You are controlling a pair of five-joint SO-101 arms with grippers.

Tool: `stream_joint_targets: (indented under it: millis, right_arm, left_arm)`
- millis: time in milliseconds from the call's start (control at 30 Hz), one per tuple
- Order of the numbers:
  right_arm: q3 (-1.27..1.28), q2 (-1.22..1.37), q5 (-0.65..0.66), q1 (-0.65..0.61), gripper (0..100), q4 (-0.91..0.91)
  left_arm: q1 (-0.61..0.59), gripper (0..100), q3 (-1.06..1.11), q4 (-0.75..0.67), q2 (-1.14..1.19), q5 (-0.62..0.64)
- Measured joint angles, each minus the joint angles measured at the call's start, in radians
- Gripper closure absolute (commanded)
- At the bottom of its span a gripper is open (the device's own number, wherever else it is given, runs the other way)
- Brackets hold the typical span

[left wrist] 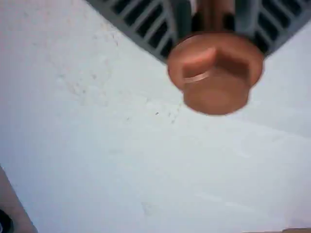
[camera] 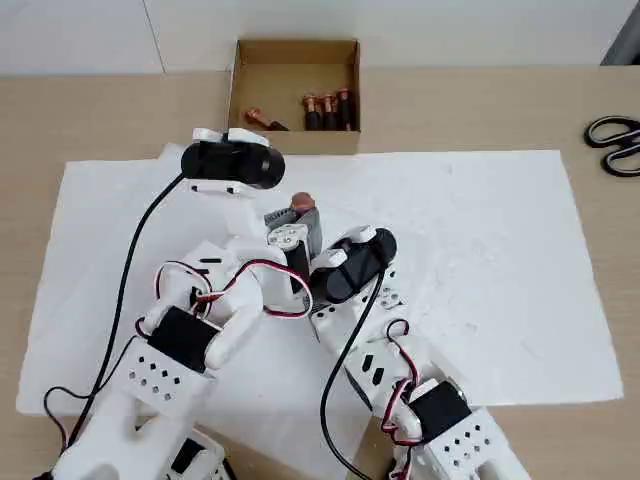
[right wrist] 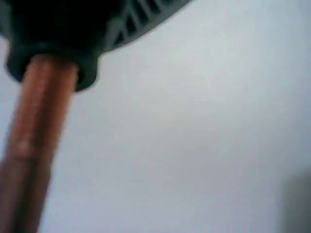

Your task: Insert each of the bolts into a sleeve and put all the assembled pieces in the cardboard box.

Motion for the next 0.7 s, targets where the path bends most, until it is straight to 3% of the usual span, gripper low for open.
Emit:
stream_joint_targets:
  millis: [700]
  right_arm:
    - [0.0,0.002,0.003,-0.005,99.5,0.0]
  left_arm:
    - [0.003,99,0.038,0.15,-0.109,-0.005]
